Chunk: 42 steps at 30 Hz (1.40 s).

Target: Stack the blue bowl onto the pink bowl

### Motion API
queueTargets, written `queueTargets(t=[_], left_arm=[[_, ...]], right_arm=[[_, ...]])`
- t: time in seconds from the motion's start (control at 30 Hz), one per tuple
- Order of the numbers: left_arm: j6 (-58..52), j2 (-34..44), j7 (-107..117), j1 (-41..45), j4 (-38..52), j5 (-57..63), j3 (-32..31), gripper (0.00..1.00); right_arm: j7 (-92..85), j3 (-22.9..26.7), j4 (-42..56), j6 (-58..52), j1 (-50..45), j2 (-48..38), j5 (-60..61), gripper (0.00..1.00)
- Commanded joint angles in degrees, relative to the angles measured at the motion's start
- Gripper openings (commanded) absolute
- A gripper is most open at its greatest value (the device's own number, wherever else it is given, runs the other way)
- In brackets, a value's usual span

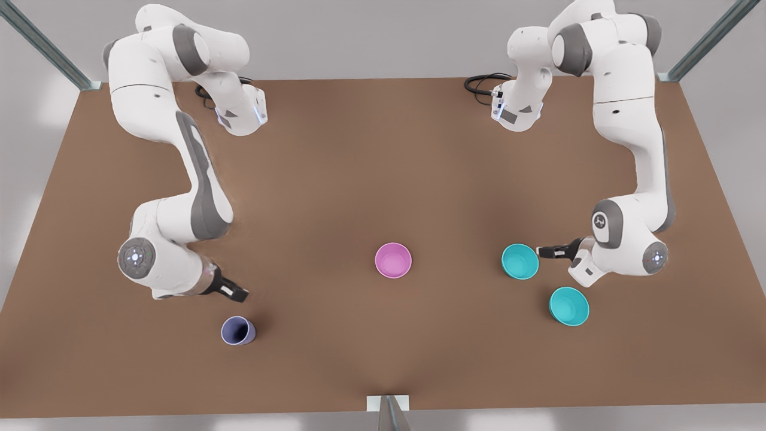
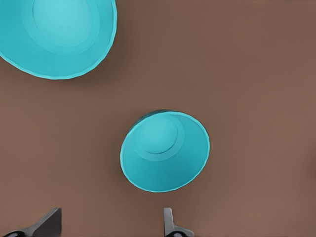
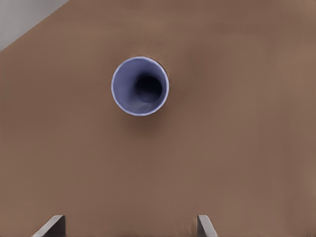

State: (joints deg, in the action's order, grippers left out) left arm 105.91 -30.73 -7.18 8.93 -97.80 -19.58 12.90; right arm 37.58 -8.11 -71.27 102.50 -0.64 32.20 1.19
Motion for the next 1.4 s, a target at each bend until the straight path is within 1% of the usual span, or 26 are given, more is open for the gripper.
queueTargets(t=[0.0,0.07,0.1,0.13,0.17,0.23,0.27,0.3,0.4,0.43,0.47,0.5,0.53,0.57,0.6,0.63,0.73,0.83,0.9,0.93,1.0,1.07,1.1,1.17,1.27,1.37], left_arm=[[12.92,-0.12,-9.96,0.21,-1.69,-0.72,0.02,1.0],[15.47,-0.73,-9.78,0.21,-1.78,-0.72,0.02,1.0],[15.47,-0.73,-9.78,0.47,-2.66,-0.72,0.02,1.0],[16.08,-0.82,-9.78,1.35,-3.89,-0.81,0.02,1.0],[16.43,-1.79,-9.7,1.35,-4.68,-0.81,0.02,1.0],[16.61,-3.1,-9.7,1.44,-5.03,-1.08,0.02,1.0],[16.7,-3.63,-9.7,1.53,-5.12,-1.16,0.02,1.0],[16.87,-3.89,-9.7,1.53,-5.12,-1.16,0.02,1.0],[17.23,-4.51,-9.34,1.97,-5.3,-4.24,-0.07,1.0],[17.23,-4.51,-9.34,1.97,-5.47,-4.24,-0.07,0.96],[17.23,-4.51,-9.34,1.97,-5.47,-4.24,-0.07,0.79],[17.23,-4.51,-9.34,1.97,-5.56,-4.24,-0.07,0.66],[17.23,-4.51,-9.34,1.97,-5.74,-4.24,-0.07,0.45],[17.23,-4.51,-9.34,2.14,-5.74,-4.24,-0.07,0.32],[17.14,-4.51,-9.26,2.14,-5.91,-4.24,-0.07,0.25],[17.05,-4.42,-8.91,2.14,-5.91,-4.24,-0.07,0.21],[15.47,-4.07,-8.47,2.5,-5.91,-4.24,-0.07,0.21],[12.13,-1.0,-8.11,3.37,-5.47,-3.1,0.02,0.21],[10.28,3.74,3.64,8.81,-5.3,-3.1,0.02,0.21],[10.2,4.1,11.44,12.93,-4.25,-2.66,0.02,0.21],[5.63,0.07,27.64,16.64,6.55,-1.78,-2.97,0.21],[5.36,-2.57,35.39,22.97,11.05,-1.78,-2.97,0.21],[5.36,-4.85,38.63,24.64,14.11,-1.87,-2.97,0.21],[5.45,-11.63,42.51,28.77,21.42,-1.87,-2.97,0.21],[5.54,-15.59,49.01,30.01,27.22,-2.22,-3.5,0.21],[5.54,-16.81,49.02,30.01,27.22,-3.01,-3.5,0.21]], right_arm=[[-47.77,-0.5,7.54,-24.36,2.13,-1.26,-9.1,1.0],[-47.6,-0.68,9.92,-30.69,2.13,-6.53,-8.58,1.0],[-47.51,-0.68,9.75,-31.92,1.6,-11.18,-8.49,1.0],[-46.98,0.11,8.96,-34.56,-1.29,-16.1,-8.93,1.0],[-47.07,6.17,8.26,-35.27,-7.45,-19.97,-8.66,1.0],[-46.54,5.91,0.88,-34.04,-7.45,-26.75,-8.4,1.0],[-46.54,5.91,-0.45,-33.16,-7.45,-27.19,-8.49,1.0],[-46.54,6.0,-4.4,-30.26,-7.27,-29.47,-8.49,1.0],[-46.63,6.17,-3.0,-30.78,-7.54,-25.87,-8.92,1.0],[-46.72,6.44,-3.0,-30.78,-7.45,-25.52,-8.75,1.0],[-46.63,6.53,-3.17,-30.87,-7.36,-25.43,-8.75,1.0],[-46.72,6.61,-3.26,-30.87,-7.01,-25.43,-8.75,1.0],[-46.72,6.53,-3.17,-30.96,-6.83,-25.52,-8.84,1.0],[-46.72,6.53,-3.17,-30.96,-6.83,-25.52,-8.66,1.0],[-46.72,6.53,-3.26,-30.96,-6.83,-25.43,-8.57,1.0],[-46.72,6.53,-3.44,-31.22,-6.83,-25.43,-8.57,1.0],[-46.63,6.52,-3.79,-31.93,-6.83,-25.43,-8.14,1.0],[-46.63,6.44,-3.79,-32.54,-6.92,-25.43,-8.05,1.0],[-46.63,6.52,-3.79,-32.63,-6.84,-25.43,-7.96,1.0],[-46.63,6.44,-3.79,-32.63,-6.92,-25.26,-7.96,1.0],[-46.72,6.44,-3.79,-32.63,-6.83,-25.17,-7.96,1.0],[-46.81,6.53,-3.79,-32.8,-6.83,-25.08,-7.96,1.0],[-46.81,6.53,-3.79,-32.89,-6.83,-25.08,-7.96,1.0],[-46.81,6.53,-3.79,-32.89,-6.83,-25.08,-7.96,1.0],[-46.81,6.53,-3.79,-32.89,-6.83,-25.08,-7.96,1.0],[-46.72,6.53,-3.79,-32.89,-6.83,-25.08,-7.96,1.0]])
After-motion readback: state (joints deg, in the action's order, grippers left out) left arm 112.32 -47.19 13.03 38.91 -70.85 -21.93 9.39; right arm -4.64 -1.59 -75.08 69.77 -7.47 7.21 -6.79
